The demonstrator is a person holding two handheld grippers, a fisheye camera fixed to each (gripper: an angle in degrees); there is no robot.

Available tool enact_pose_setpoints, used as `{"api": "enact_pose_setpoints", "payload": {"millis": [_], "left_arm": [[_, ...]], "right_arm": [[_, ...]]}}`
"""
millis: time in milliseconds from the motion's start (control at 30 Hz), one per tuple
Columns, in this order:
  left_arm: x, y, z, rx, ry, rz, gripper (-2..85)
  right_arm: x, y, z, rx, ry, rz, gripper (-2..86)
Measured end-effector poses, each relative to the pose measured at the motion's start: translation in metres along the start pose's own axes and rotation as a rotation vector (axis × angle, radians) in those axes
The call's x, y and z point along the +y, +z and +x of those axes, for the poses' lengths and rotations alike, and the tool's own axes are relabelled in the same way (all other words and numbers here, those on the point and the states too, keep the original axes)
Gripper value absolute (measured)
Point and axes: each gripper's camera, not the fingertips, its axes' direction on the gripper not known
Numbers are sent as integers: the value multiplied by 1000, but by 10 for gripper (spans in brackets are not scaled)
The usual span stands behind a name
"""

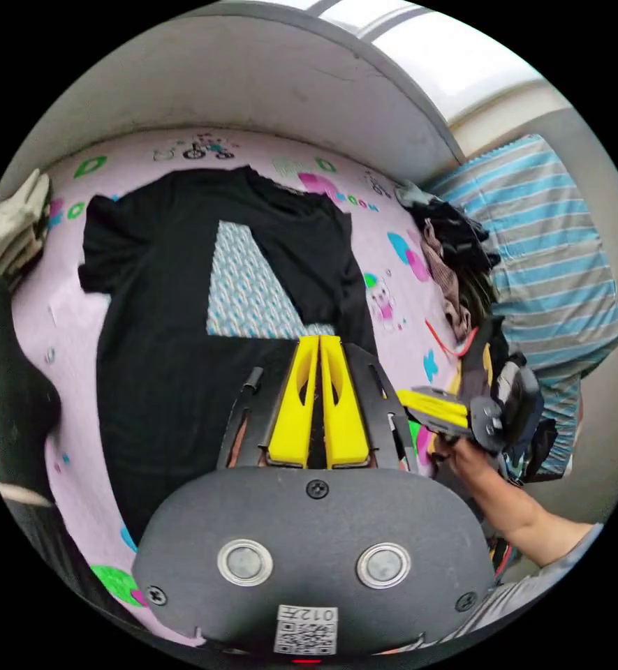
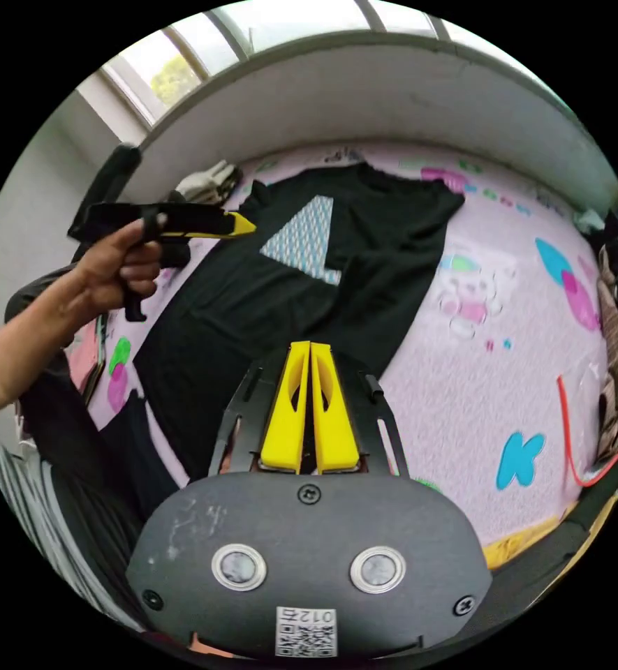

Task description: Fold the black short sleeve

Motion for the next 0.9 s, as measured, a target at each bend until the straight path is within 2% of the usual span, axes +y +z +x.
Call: {"api": "enact_pose_setpoints", "payload": {"millis": [67, 167, 367, 600, 800, 900], "left_arm": [[-38, 3, -14, -57, 23, -42, 4], [-85, 10, -33, -162, 64, -90, 10], [-139, 19, -69, -101, 38, -125, 28], [-168, 12, -89, -100, 74, -107, 24], [-180, -3, -90, -201, 172, -112, 5], [-187, -15, -96, -165, 192, -118, 2]], "right_arm": [[-22, 9, -8, 41, -29, 73, 8], [-51, 36, -14, 75, -61, 70, 39], [-76, 87, -25, 124, -116, -20, 65], [-69, 94, -37, 156, -111, 4, 35], [-64, 87, -45, 125, -66, 52, -4], [-63, 82, -48, 104, -42, 66, -7]]}}
